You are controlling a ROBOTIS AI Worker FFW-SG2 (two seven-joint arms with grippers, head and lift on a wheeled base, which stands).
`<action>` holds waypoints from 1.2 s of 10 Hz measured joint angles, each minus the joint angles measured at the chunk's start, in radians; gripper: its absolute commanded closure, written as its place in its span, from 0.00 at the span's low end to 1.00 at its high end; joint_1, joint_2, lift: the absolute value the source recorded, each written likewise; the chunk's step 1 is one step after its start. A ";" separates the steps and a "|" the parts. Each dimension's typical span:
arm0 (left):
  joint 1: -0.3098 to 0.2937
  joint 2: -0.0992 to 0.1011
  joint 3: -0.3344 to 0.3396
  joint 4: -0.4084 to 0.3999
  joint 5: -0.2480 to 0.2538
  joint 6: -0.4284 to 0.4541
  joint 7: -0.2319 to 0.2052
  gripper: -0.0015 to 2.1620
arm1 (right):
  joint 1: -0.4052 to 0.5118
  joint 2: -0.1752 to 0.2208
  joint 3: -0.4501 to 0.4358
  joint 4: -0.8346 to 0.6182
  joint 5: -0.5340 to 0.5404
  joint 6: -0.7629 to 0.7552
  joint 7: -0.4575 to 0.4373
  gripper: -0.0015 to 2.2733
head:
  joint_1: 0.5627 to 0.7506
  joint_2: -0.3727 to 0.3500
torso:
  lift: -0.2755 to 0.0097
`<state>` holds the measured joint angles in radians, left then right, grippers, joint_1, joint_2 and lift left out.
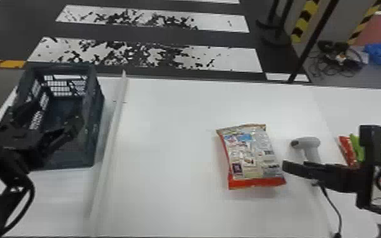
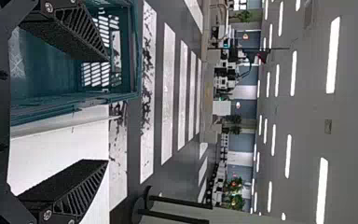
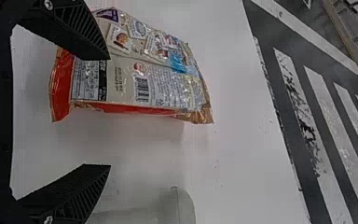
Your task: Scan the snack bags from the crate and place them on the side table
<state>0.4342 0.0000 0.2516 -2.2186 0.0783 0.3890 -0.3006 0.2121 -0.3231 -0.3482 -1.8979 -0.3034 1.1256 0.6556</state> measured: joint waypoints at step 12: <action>0.003 0.000 0.005 0.007 0.000 0.000 0.000 0.06 | -0.108 -0.031 0.142 0.181 0.101 -0.016 0.194 0.99 | 0.70 0.54 | 0.64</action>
<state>0.4372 0.0000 0.2562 -2.2118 0.0783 0.3890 -0.3006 0.1041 -0.3542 -0.2065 -1.7172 -0.2024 1.1095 0.8493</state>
